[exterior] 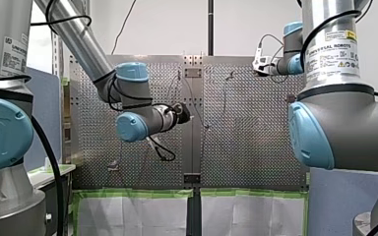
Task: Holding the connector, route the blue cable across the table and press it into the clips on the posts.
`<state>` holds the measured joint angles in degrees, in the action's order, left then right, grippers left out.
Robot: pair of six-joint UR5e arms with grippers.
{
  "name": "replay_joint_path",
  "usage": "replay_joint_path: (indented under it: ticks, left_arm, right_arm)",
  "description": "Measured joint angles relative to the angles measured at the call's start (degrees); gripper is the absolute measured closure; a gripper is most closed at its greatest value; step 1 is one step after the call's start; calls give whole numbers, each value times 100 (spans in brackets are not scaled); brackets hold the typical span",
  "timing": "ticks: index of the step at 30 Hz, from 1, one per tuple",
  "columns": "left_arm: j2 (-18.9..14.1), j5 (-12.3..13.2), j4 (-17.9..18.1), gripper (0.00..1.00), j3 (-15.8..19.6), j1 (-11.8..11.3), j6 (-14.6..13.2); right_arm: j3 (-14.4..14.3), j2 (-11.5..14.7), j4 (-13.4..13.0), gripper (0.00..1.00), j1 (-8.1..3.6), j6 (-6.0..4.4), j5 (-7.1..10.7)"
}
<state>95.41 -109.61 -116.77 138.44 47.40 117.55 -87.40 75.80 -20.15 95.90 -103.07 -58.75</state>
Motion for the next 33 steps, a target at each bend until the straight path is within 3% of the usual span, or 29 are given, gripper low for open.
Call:
replay_joint_path:
  ticks: [8,12,18,33]
  left_arm:
    - [8,-383,-419,0,382,-196,-419]
    - [64,-586,-599,0,310,-385,-623]
    - [283,-828,-576,0,67,-649,-890]
    - [341,-873,-567,0,7,-710,-951]
  right_arm:
    - [0,0,0,100,0,0,0]
    - [0,0,0,100,0,0,0]
    - [0,0,0,100,0,0,0]
    - [0,0,0,100,0,0,0]
